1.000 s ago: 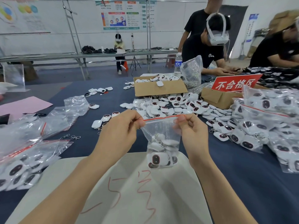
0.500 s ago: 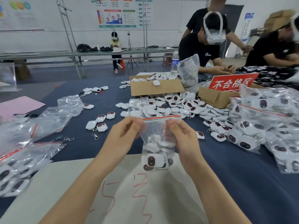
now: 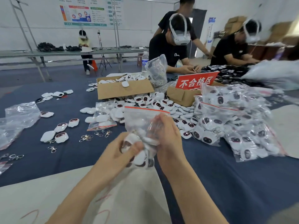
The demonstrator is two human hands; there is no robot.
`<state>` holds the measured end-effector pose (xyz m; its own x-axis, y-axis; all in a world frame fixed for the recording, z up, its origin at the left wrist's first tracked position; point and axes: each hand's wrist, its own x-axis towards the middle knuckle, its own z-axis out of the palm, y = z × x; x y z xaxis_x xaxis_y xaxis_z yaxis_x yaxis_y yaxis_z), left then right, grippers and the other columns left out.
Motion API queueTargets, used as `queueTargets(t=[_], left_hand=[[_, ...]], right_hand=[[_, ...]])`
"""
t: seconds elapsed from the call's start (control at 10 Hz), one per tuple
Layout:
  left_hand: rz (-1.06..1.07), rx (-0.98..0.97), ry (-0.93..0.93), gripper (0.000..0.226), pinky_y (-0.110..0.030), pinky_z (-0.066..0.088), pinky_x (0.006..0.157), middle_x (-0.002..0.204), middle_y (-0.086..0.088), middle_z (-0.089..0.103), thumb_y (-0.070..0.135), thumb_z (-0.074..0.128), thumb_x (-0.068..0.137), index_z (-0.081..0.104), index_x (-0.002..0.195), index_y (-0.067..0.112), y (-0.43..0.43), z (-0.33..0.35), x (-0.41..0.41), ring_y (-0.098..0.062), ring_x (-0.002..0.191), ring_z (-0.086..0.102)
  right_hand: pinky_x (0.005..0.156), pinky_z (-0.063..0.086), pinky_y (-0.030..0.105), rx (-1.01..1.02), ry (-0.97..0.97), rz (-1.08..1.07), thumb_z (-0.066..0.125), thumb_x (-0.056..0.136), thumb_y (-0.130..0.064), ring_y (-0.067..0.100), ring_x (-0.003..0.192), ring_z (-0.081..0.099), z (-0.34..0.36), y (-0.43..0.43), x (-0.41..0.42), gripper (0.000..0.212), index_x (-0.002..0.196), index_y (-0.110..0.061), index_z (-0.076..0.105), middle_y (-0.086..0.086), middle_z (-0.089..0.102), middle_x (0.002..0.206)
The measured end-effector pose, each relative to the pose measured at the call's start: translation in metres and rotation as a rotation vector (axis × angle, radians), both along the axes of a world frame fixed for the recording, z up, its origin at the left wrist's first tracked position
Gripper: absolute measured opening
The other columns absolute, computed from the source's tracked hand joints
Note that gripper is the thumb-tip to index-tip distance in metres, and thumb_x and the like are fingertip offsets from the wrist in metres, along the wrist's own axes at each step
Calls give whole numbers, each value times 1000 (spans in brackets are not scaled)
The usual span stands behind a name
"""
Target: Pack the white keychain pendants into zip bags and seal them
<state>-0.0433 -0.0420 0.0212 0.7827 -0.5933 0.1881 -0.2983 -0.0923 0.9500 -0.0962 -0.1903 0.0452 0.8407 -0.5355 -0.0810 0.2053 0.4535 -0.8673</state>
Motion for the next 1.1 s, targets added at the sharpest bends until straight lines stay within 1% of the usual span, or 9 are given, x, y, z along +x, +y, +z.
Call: queueTargets(t=[0.2, 0.3, 0.4, 0.5, 0.6, 0.7, 0.8, 0.9, 1.1], left_hand=[[-116, -57, 157, 28, -12, 48, 56, 76, 14, 71, 68, 69, 80, 72, 86, 41, -75, 5, -19, 2, 65, 65], [-95, -47, 205, 58, -26, 53, 82, 94, 7, 75, 80, 69, 71, 71, 89, 25, -135, 24, -18, -7, 88, 70], [-155, -113, 325, 66, -45, 61, 82, 105, -8, 78, 71, 69, 80, 70, 108, 11, -210, 60, -11, -25, 93, 76], [-326, -130, 419, 48, -34, 62, 65, 95, -10, 79, 56, 60, 95, 70, 105, 10, -297, 110, -2, -23, 76, 77], [-388, -79, 460, 35, -35, 63, 66, 116, -13, 72, 41, 54, 103, 64, 115, 10, -373, 142, 3, -24, 82, 73], [-333, 2, 397, 32, -37, 60, 82, 129, -18, 64, 33, 47, 106, 57, 126, 9, -429, 141, 8, -24, 89, 68], [-170, 144, 149, 48, -49, 51, 103, 143, -19, 50, 28, 51, 99, 44, 144, 14, -450, 123, 13, -35, 118, 60], [-244, 86, 24, 54, -50, 49, 106, 150, -5, 43, 26, 49, 99, 38, 152, 24, -426, 108, 20, -28, 126, 55], [-248, -261, 143, 19, -23, 58, 68, 102, 6, 77, 18, 54, 101, 68, 110, 29, -298, 104, 21, -14, 88, 74]], right_hand=[[79, 58, 45, -71, -13, -82, 60, 99, -41, 18, 83, 72, 11, -73, -31, 29, 79, -29, 77, -4, 78, 93], [98, 54, 41, -228, -17, -210, 57, 100, -47, 9, 107, 70, 23, -118, -49, 20, 97, -38, 75, -11, 75, 113], [97, 53, 36, -317, 28, -381, 54, 99, -50, 10, 116, 64, 29, -163, -62, 26, 124, -43, 60, -10, 65, 130], [85, 60, 36, -366, -31, -425, 51, 104, -42, 18, 100, 73, 46, -222, -61, 37, 136, -25, 54, 2, 73, 117], [68, 60, 28, -239, -76, -536, 47, 106, -29, 13, 75, 74, 73, -289, -47, 32, 129, -10, 58, 4, 75, 98], [66, 63, 28, -48, -64, -554, 43, 108, -22, 12, 63, 73, 70, -342, -24, 25, 104, -5, 61, 4, 73, 81], [61, 62, 25, 76, 67, -496, 46, 107, -18, 17, 70, 70, 49, -369, -13, 17, 109, -6, 57, 13, 64, 100], [63, 61, 21, 42, 70, -490, 53, 104, -14, 21, 97, 67, 43, -375, -18, 16, 118, -7, 53, 17, 58, 113], [86, 52, 27, -254, 85, -677, 61, 93, -29, 6, 103, 64, 33, -296, -49, 19, 92, -33, 79, -13, 73, 104]])
